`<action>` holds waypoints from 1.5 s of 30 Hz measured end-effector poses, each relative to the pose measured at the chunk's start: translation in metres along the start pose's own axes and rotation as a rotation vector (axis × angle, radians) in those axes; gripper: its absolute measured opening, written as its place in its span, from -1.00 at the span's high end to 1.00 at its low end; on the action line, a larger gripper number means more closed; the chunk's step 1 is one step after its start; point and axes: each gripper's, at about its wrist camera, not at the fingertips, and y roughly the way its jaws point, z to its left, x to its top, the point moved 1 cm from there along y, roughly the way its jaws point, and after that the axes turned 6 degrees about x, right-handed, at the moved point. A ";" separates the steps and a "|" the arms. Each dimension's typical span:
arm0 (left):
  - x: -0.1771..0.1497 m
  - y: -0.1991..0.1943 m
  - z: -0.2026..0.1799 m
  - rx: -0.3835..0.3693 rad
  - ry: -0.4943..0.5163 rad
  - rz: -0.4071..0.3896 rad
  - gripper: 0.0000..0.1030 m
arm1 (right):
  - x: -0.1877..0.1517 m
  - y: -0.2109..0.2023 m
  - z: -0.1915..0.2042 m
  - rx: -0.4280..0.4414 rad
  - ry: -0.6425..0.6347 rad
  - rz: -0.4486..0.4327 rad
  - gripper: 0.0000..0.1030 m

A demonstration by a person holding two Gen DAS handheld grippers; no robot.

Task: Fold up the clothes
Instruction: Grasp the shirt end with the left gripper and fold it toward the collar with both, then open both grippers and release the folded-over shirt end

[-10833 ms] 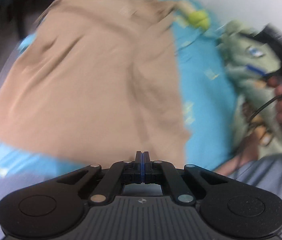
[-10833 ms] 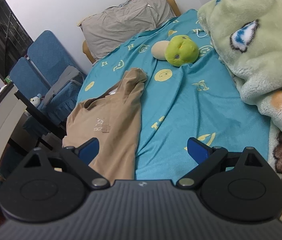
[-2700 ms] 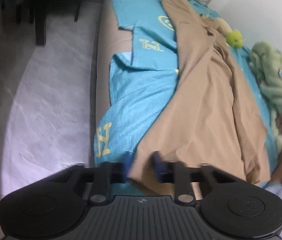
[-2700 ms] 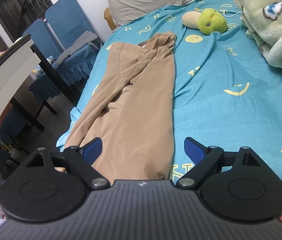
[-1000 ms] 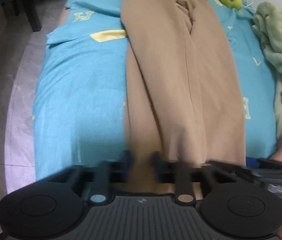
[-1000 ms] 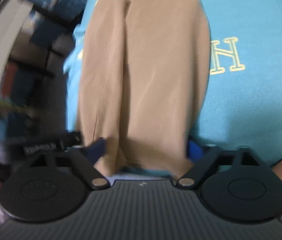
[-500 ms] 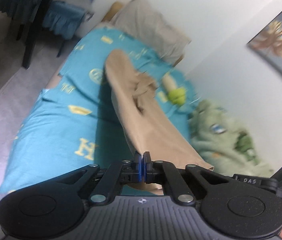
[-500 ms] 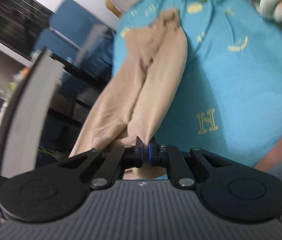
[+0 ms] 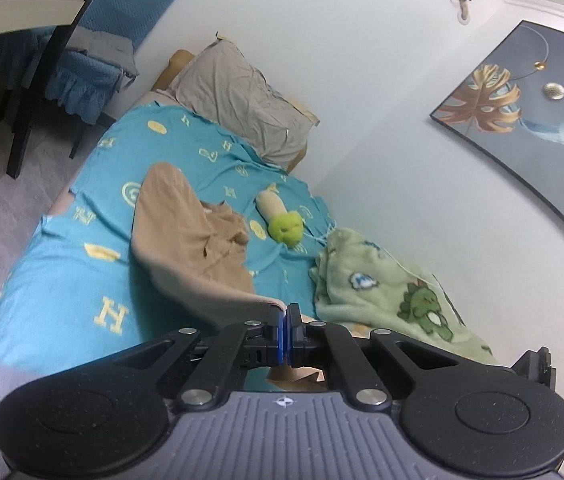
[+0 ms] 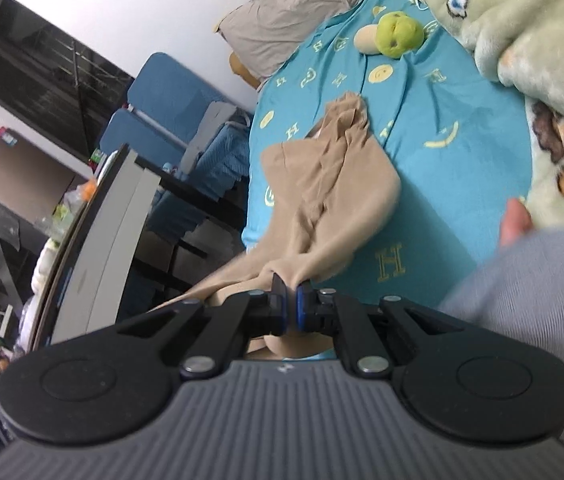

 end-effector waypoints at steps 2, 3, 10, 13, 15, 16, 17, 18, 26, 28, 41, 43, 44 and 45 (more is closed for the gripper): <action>0.013 0.023 -0.003 0.046 0.050 -0.020 0.98 | 0.017 0.015 0.001 -0.005 -0.012 0.003 0.85; 0.020 0.037 -0.003 0.071 0.075 -0.025 0.97 | 0.026 0.026 0.002 -0.013 -0.024 0.011 0.85; 0.059 0.148 0.023 0.203 0.172 -0.017 0.97 | 0.086 0.122 -0.016 -0.081 -0.035 0.068 0.84; 0.067 0.199 0.045 0.243 0.192 0.003 0.97 | 0.108 0.167 -0.034 -0.118 -0.028 0.099 0.84; 0.072 0.232 0.060 0.264 0.205 0.016 0.96 | 0.119 0.198 -0.047 -0.146 -0.029 0.128 0.84; 0.073 0.248 0.069 0.271 0.211 0.025 0.96 | 0.123 0.214 -0.053 -0.161 -0.035 0.146 0.84; 0.074 0.264 0.077 0.277 0.217 0.035 0.96 | 0.126 0.228 -0.058 -0.178 -0.046 0.164 0.84; 0.073 0.280 0.085 0.293 0.231 0.044 0.96 | 0.127 0.241 -0.063 -0.197 -0.065 0.182 0.83; 0.045 0.363 0.126 0.356 0.294 0.188 0.95 | 0.117 0.309 -0.094 -0.323 -0.212 0.290 0.82; 0.037 0.373 0.129 0.369 0.324 0.204 0.94 | 0.113 0.311 -0.093 -0.334 -0.244 0.288 0.81; 0.029 0.294 0.078 0.376 0.430 0.085 -0.27 | 0.101 0.264 -0.051 -0.284 -0.362 0.172 -0.70; 0.024 0.275 0.064 0.377 0.449 0.057 -0.64 | 0.092 0.248 -0.038 -0.273 -0.393 0.135 -0.70; 0.021 0.266 0.057 0.378 0.454 0.044 -0.68 | 0.087 0.240 -0.032 -0.270 -0.407 0.121 -0.71; 0.018 0.258 0.052 0.374 0.460 0.035 -0.70 | 0.081 0.232 -0.025 -0.267 -0.424 0.106 -0.72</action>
